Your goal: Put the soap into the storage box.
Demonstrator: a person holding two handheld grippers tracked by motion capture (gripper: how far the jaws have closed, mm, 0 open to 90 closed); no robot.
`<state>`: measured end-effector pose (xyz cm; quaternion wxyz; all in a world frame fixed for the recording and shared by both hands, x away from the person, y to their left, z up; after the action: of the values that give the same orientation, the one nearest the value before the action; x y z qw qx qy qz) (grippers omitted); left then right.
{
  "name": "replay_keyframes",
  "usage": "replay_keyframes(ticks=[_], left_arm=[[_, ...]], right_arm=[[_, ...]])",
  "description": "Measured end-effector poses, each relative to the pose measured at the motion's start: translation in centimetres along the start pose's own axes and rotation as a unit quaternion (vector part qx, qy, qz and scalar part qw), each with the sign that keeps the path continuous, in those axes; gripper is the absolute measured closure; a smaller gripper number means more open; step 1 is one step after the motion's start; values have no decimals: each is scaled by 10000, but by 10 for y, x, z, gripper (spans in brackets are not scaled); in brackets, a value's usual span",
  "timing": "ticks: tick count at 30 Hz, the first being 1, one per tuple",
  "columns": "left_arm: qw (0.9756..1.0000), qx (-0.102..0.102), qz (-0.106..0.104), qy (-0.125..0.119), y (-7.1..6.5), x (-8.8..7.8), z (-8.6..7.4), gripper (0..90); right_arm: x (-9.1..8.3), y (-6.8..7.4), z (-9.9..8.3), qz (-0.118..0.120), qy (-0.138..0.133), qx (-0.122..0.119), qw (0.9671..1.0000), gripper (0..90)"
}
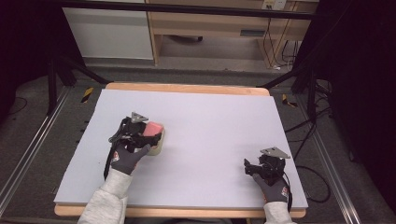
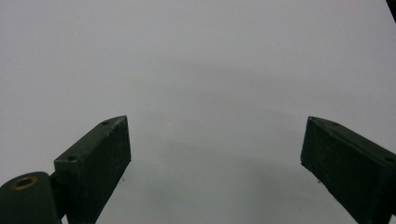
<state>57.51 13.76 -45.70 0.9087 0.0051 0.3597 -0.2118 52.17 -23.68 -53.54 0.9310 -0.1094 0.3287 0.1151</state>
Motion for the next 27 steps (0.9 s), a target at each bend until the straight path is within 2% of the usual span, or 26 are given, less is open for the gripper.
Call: replay_keyframes(ticks=[6,17,27], left_arm=[[10000,0,76,38,7,6,4,372],[9995,-54,212,207,18,26,-4,372],[9993,-102,285,241,26,31,-7,372]], right_arm=[[0,-1,0,-3,-5,-11,10000,87],[0,0,0,9,-11,-2,10000,87],[1,-1,0,14,-12,1,10000,87]])
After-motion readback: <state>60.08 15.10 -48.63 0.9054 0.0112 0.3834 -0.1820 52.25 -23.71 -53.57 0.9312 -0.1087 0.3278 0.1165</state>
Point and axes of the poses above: each handheld gripper's, and its own axes: x roughly forward along the jaws, z roughly out of its top, y roughly to its left, the point moved 10 cm from there along x, roughly forward along the jaws, and after that the axes turned 7 degrees about -x, right-handed, at the moved point
